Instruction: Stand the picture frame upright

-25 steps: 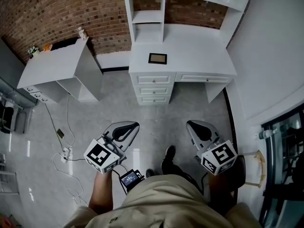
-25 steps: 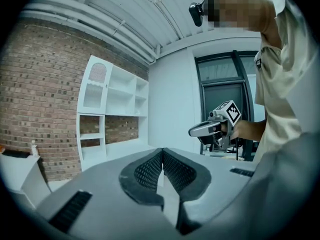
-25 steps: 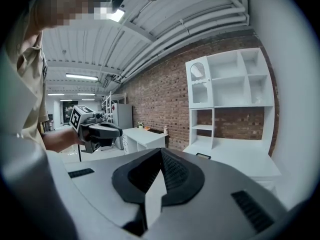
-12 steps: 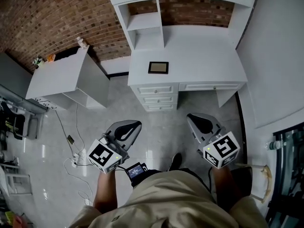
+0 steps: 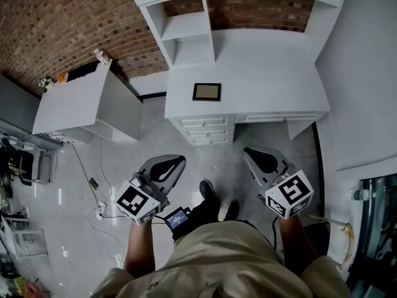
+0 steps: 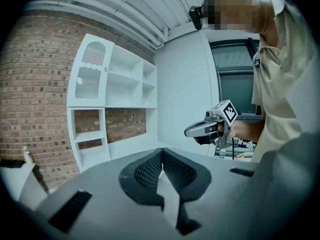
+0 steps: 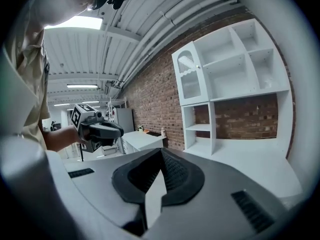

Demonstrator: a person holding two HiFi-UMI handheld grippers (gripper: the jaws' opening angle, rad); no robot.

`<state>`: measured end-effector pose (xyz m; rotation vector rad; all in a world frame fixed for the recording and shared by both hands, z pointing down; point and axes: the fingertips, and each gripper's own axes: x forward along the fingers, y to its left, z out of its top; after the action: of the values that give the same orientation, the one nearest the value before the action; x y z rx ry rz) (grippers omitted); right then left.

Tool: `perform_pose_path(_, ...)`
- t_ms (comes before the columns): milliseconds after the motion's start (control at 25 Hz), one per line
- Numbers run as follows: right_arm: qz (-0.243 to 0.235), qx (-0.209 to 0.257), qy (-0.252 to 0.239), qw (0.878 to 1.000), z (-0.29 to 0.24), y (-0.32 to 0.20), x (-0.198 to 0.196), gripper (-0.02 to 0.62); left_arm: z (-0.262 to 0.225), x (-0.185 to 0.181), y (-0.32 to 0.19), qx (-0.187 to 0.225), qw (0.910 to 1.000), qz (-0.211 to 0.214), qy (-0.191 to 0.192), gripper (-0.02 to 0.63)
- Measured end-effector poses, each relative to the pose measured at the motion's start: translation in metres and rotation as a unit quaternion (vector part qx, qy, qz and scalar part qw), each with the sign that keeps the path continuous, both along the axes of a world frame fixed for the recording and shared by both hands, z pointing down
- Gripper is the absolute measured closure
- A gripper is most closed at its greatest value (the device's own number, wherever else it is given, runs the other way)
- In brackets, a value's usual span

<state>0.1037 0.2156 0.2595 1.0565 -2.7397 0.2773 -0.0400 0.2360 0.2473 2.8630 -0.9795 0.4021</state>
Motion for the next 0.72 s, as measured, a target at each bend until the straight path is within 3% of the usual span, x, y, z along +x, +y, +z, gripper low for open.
perform_pose_path(360,0.052,0.002,0.039,0.998,-0.014,-0.082,-0.015,0.592,-0.001,-0.013,-0.107,0.008,0.9976,0.051,0.045,0.595)
perform_pose_path(720,0.098,0.004,0.06,0.993,-0.019,-0.151,-0.052,0.592,0.003,-0.042,-0.192,0.009,0.9929,0.098,0.067,0.595)
